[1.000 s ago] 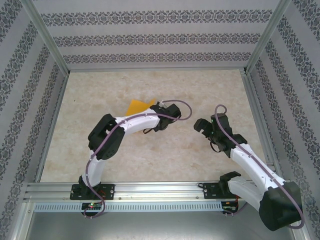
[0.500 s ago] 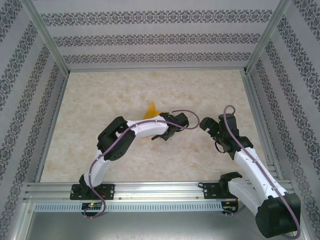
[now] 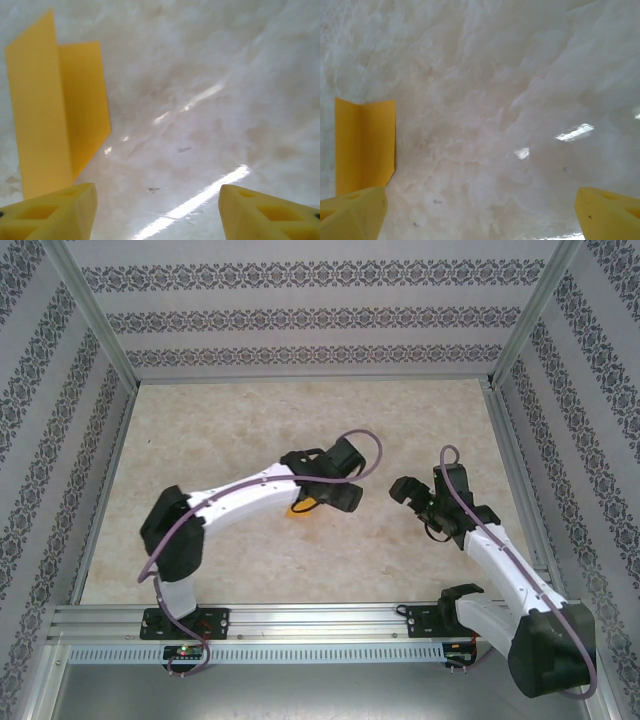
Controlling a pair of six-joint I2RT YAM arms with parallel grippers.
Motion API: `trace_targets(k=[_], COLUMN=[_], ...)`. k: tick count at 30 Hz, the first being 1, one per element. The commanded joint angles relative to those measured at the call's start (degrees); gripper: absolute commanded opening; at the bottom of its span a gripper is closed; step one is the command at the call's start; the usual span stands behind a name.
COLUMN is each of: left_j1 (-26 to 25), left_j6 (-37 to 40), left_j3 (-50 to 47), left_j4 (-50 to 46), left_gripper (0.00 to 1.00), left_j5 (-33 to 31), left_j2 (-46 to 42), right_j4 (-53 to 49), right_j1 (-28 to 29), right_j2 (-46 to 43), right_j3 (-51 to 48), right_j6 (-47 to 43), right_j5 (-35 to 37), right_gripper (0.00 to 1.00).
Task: Fold a paper plane with a square sheet of paper (pick it up from the middle)
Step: Turn over the paper at the center of the table, then rotate the paper at the center of the table.
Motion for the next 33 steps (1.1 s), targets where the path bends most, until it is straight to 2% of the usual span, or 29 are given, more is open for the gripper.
trace_targets(k=[1,6,7,9,16,19,25,28,33], left_j1=[3.64,9.29,10.76,13.00,21.65,24.45,28.26,29.37,29.87], left_j6=[-4.55,-7.50,-7.63,-7.22,-11.36,-12.10,-17.25,-18.06,-17.57], left_j3=[-4.88,-12.91,-14.93,-18.94,-33.36,-37.10,-42.67,-43.51,-42.39], left_j4=[5.52,7.82,8.57,10.08,14.24,14.54,14.44,13.69,11.60], left_gripper=[0.75,0.91,0.93,0.99,1.00,1.00,1.00,1.00,1.00], left_j5=[4.48,1.55,1.78,1.41,0.78,0.64,-2.97,-3.50,-3.13], left_j2=[-5.21,-14.80,-16.65,-20.24,-32.10,-35.25,-42.19,-44.28,-42.85], right_j4=[2.65,4.96,5.81,7.67,9.32,7.64,5.00,3.74,2.32], right_j1=[1.60,11.55,13.94,18.19,29.61,32.59,34.67,34.98,35.60], right_j2=[3.34,9.50,11.25,15.19,31.79,39.27,51.49,55.20,57.39], right_j3=[4.21,9.28,10.57,13.34,27.26,34.18,43.55,46.11,46.01], right_j6=[-2.82,-0.89,-0.20,1.09,2.19,2.27,4.98,4.55,2.63], right_j5=[-6.16,-1.94,-1.02,-0.27,0.33,-0.43,-1.43,-2.34,-2.53], right_gripper=[0.92,0.90,0.88,0.78,0.56,0.51,0.50,0.49,0.51])
